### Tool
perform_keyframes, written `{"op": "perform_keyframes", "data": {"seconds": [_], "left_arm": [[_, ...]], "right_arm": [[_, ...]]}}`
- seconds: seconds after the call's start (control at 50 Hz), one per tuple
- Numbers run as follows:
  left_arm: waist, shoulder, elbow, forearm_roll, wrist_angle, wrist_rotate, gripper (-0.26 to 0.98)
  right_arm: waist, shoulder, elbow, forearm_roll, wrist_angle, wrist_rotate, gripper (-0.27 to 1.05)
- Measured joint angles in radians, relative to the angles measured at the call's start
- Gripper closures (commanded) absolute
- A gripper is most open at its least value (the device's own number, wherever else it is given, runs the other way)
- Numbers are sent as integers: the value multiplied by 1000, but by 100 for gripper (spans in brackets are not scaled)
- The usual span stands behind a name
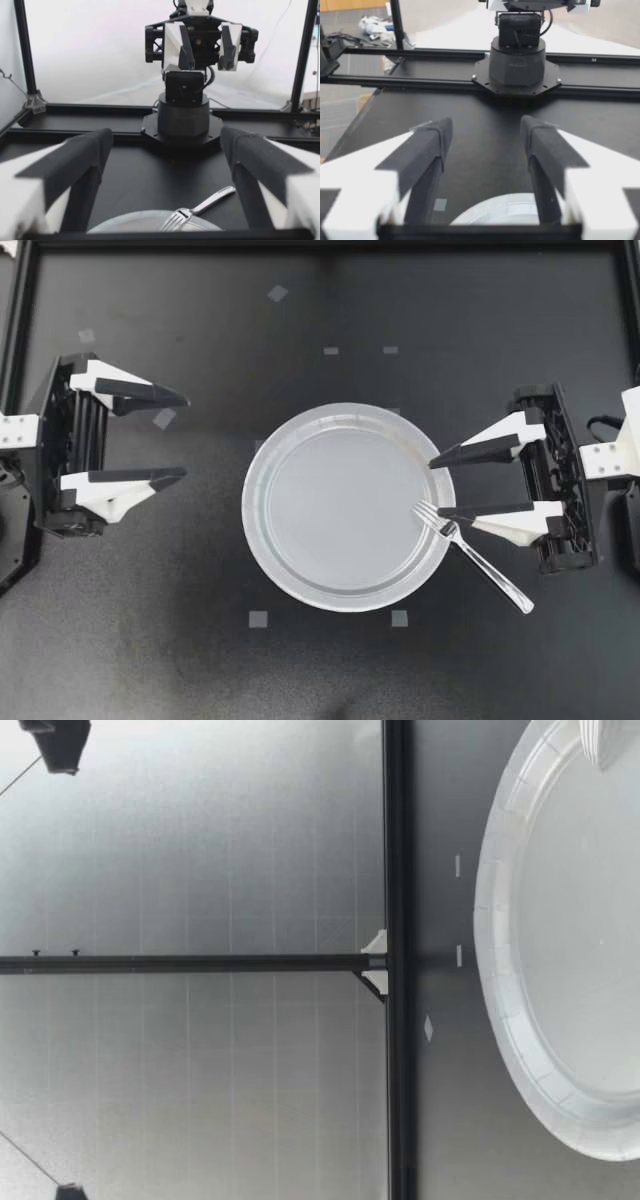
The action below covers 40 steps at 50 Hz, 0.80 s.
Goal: Pick up the fork and place it on the plate.
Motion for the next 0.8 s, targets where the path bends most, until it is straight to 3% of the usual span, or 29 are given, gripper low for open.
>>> {"op": "perform_keyframes", "data": {"seconds": [0.38, 0.8], "left_arm": [[0, 92, -29, 0, 0, 3, -17], [0, 81, -29, 0, 0, 3, -17]], "right_arm": [[0, 3, 2, 2, -25, -2, 18], [0, 34, 5, 2, -32, -2, 18]]}}
